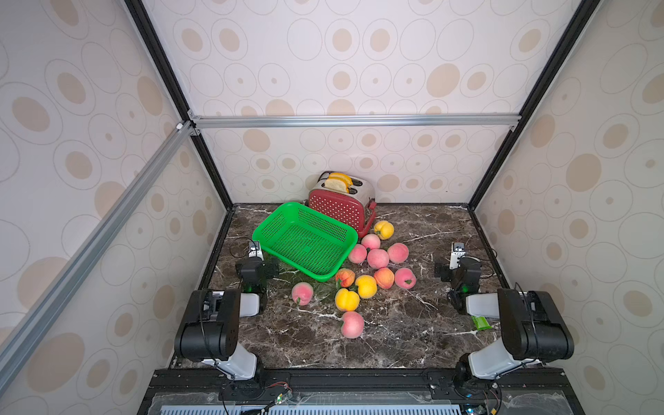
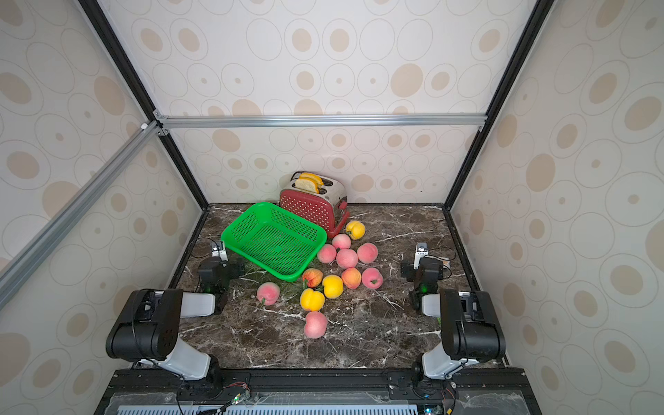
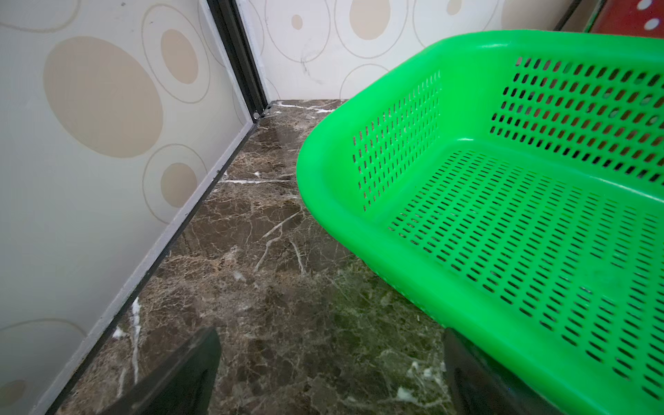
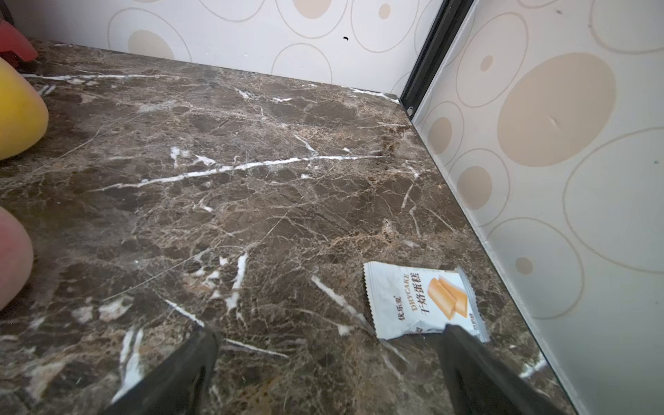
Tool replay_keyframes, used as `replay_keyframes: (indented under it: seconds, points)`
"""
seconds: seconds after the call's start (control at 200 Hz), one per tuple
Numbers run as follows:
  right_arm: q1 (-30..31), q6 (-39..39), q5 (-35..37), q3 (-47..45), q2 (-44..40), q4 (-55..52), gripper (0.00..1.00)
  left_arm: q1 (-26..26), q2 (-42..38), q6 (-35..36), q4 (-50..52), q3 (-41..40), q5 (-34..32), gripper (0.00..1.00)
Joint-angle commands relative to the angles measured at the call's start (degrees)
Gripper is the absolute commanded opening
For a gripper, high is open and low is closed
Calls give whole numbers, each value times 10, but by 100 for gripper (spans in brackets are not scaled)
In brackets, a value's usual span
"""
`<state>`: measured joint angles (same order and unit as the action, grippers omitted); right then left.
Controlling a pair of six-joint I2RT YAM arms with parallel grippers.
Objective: Put the peaches into the basket
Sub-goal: Pick up the peach from the center of the board.
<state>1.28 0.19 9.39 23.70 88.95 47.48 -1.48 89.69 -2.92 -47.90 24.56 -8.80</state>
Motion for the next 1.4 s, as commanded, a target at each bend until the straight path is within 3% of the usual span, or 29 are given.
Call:
replay_keyframes:
  seconds: [0.0,0.771,0.936,1.087,1.147,1.202,1.287,1.392]
  points:
    - [4,-2,8,-6,-12,-7,100,2,-14,8,4,1,7,99]
    - [3,-2,8,-8,-12,-7,100,2,-13,8,4,1,6,99]
    - [14,9,68,-3,-28,-27,100,3,-19,4,-2,-2,-6,99]
    - [21,-3,67,-12,-36,-12,100,4,-74,-16,98,22,-62,99]
    - [43,-19,103,-4,-46,-25,100,3,-104,-21,150,32,-66,99]
    - [60,-32,127,17,-75,-86,100,6,-134,-29,195,40,-100,99]
    - [67,-16,135,52,-125,-192,100,7,-177,-80,346,82,-201,99]
    - [67,52,116,99,-177,-316,100,11,-235,-152,491,130,-226,99]
